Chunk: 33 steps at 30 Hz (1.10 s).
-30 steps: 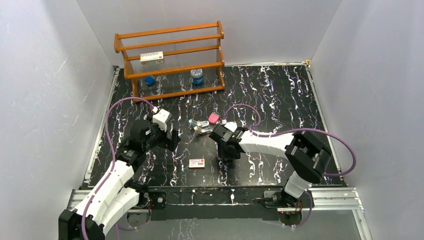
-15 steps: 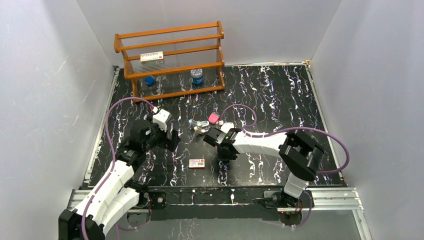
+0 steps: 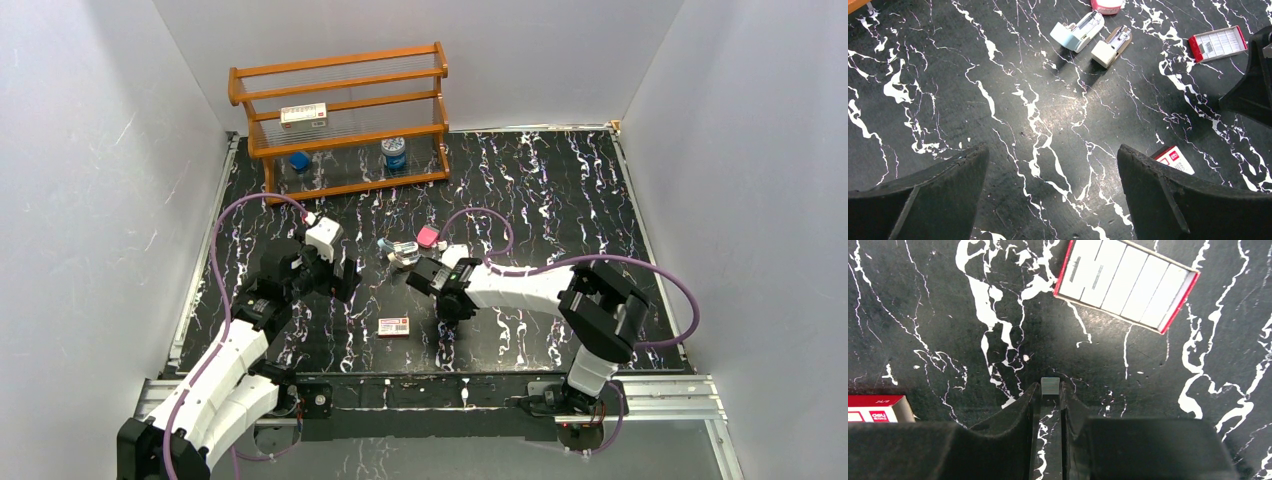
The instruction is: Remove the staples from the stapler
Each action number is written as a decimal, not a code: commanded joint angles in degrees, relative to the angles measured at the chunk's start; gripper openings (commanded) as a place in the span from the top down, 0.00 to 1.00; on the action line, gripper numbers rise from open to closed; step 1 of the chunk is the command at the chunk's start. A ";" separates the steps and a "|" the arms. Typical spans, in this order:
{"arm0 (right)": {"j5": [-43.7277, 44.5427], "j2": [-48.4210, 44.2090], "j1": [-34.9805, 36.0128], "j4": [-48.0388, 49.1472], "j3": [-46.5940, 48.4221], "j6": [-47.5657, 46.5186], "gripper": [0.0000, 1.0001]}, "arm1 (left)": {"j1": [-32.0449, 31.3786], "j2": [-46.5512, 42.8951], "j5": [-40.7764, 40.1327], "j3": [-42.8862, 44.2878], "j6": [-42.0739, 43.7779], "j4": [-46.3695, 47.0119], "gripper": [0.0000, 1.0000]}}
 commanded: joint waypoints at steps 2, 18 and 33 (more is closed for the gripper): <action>4.34 -3.93 -1.52 -1.92 1.60 -1.68 0.74 | 0.30 0.29 1.20 2.45 -0.03 -0.15 0.04; -3.99 -9.68 -16.55 7.64 -2.88 -9.82 0.73 | 0.28 0.51 1.34 2.54 -0.03 -0.20 0.04; -6.92 -6.23 -18.58 10.28 -2.90 -10.28 0.72 | 0.30 0.19 1.24 2.45 0.14 -0.25 0.04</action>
